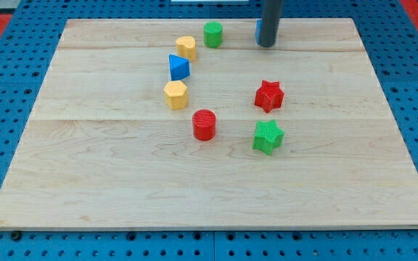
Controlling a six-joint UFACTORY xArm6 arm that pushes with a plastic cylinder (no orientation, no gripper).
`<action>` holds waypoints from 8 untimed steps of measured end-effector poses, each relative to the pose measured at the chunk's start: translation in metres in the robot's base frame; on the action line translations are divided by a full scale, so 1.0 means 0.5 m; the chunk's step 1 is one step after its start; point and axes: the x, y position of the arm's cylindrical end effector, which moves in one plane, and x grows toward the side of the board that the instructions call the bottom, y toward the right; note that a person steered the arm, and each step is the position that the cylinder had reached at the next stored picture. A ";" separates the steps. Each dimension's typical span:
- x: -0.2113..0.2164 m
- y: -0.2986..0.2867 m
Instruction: Slide the green circle to the top left corner
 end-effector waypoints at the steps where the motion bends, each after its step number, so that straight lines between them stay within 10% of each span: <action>1: -0.029 -0.073; 8: -0.013 -0.379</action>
